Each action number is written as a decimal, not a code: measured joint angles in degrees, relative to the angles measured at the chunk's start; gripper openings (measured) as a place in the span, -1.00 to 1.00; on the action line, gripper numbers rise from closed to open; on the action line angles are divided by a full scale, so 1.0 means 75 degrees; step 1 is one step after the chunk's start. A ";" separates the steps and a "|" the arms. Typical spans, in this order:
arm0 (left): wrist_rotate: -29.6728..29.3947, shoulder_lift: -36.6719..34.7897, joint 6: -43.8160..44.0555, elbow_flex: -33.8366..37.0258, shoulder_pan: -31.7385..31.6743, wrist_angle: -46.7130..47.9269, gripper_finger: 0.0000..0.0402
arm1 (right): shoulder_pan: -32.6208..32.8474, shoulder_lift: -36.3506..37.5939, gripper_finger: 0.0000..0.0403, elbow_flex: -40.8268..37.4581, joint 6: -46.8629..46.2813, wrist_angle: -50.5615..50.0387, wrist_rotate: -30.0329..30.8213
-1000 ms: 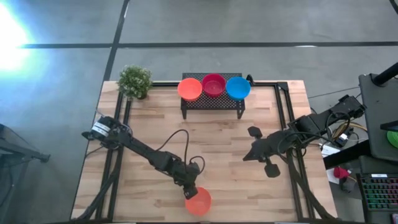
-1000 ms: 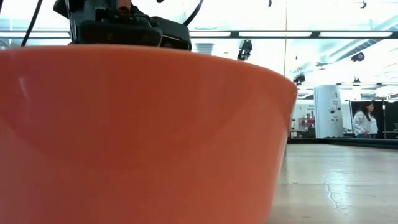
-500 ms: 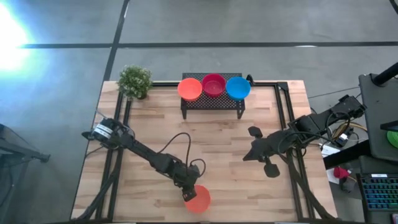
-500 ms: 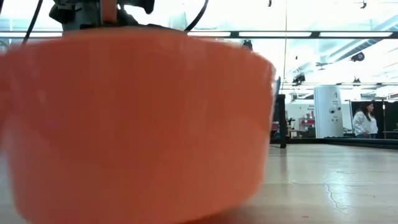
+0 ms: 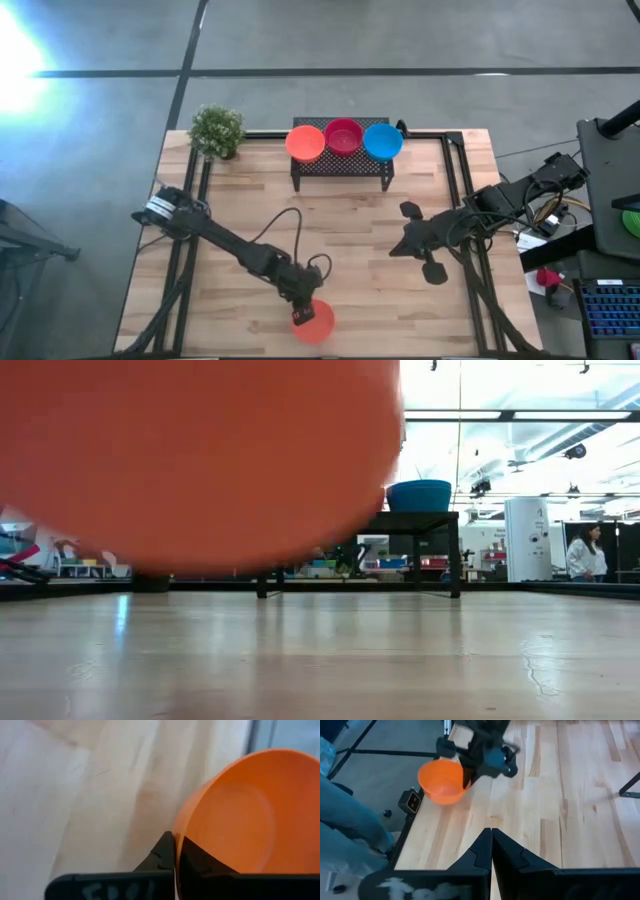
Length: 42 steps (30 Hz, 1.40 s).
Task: Pick & Place Mini bowls
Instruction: Stack the orange bowl on top of the orange bowl on the shelf
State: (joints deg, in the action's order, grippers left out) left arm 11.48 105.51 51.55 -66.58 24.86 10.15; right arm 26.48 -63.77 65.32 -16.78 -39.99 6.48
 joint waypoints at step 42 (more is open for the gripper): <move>-0.0947 -0.4275 -0.0014 -0.1660 -0.6503 0.4004 -1.00 | -0.0003 0.1945 -0.96 0.0000 0.1013 0.0855 0.1189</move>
State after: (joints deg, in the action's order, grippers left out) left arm 4.38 73.44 51.44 -79.03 -23.91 40.18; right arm 26.46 -49.18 65.32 -9.18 -33.58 15.40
